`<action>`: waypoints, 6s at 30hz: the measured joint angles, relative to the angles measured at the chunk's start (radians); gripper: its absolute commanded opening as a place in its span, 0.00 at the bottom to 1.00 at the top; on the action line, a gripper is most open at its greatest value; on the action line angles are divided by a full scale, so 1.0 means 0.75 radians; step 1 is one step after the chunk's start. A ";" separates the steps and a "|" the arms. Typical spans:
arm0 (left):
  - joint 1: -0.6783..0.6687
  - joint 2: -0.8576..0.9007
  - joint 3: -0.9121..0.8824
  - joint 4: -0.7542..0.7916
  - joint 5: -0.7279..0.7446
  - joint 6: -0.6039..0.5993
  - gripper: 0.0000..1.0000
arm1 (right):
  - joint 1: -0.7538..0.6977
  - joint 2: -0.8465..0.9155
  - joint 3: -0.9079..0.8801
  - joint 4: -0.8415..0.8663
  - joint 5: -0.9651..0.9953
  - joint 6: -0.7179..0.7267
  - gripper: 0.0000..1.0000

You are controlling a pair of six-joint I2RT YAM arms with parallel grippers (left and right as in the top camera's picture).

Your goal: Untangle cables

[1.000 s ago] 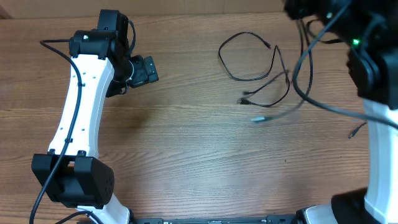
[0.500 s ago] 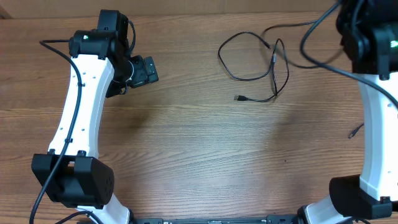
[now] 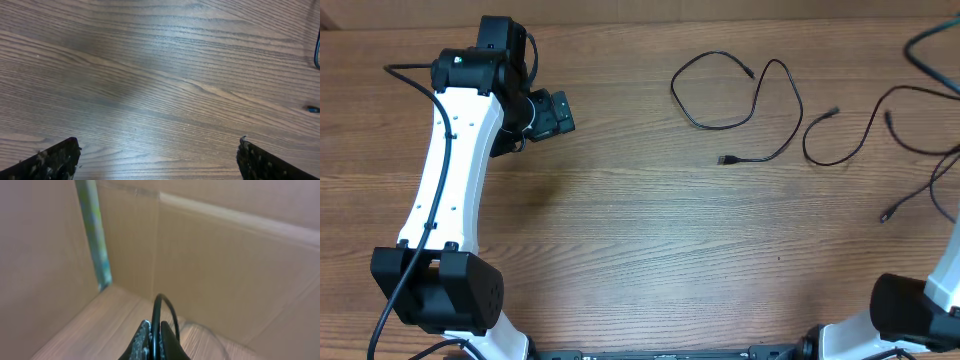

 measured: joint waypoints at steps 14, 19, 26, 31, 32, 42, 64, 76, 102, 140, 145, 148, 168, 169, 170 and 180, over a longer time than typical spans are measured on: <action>-0.008 0.000 0.000 0.000 -0.001 0.000 1.00 | -0.572 0.107 -0.009 -0.118 -0.601 0.347 0.04; -0.015 0.000 0.000 -0.001 0.000 0.000 1.00 | -0.750 0.107 0.037 -0.126 -0.708 0.463 0.04; -0.015 0.000 0.000 -0.001 0.000 0.000 0.99 | -0.945 0.101 0.119 -0.141 -0.759 0.624 0.04; -0.018 0.000 0.000 0.004 0.000 0.000 1.00 | -0.986 0.098 0.122 -0.133 -0.800 0.685 0.04; -0.018 0.000 0.000 0.004 0.000 0.000 1.00 | -0.986 0.098 0.122 -0.117 -0.826 0.685 0.04; -0.018 0.000 0.000 0.003 0.000 0.000 1.00 | -0.817 0.171 0.101 -0.173 -1.145 0.404 0.04; -0.018 0.000 0.000 -0.004 0.000 0.000 1.00 | -0.660 0.409 -0.263 -0.209 -1.215 0.244 0.82; -0.018 0.000 0.000 -0.011 -0.001 0.000 1.00 | -0.478 0.409 -0.263 -0.298 -1.785 -0.185 0.86; -0.088 0.000 0.000 -0.001 0.000 0.117 1.00 | 0.190 0.674 -0.272 -0.069 -1.380 -0.392 0.61; -0.088 0.000 0.000 0.019 0.000 0.136 0.99 | -0.564 -0.037 -0.179 -0.140 -1.049 0.287 0.04; -0.088 0.000 0.000 0.018 0.001 0.136 1.00 | -0.522 0.059 -0.195 -0.164 -1.072 0.270 0.04; -0.088 0.000 0.000 0.018 0.006 0.136 1.00 | -0.492 0.104 -0.204 -0.171 -1.073 0.260 0.04; -0.088 0.000 0.000 0.015 0.021 0.136 1.00 | -0.473 0.219 -0.215 -0.183 -1.064 0.229 0.77; -0.088 0.000 0.000 0.016 0.021 0.136 1.00 | -0.470 0.219 -0.216 -0.189 -1.100 0.210 0.78; -0.088 0.000 0.000 0.020 0.021 0.137 1.00 | -0.465 0.219 -0.216 -0.197 -1.146 0.181 0.79; -0.088 0.000 0.000 0.100 -0.053 0.180 1.00 | -0.077 0.219 -0.217 -0.387 -1.477 -0.304 1.00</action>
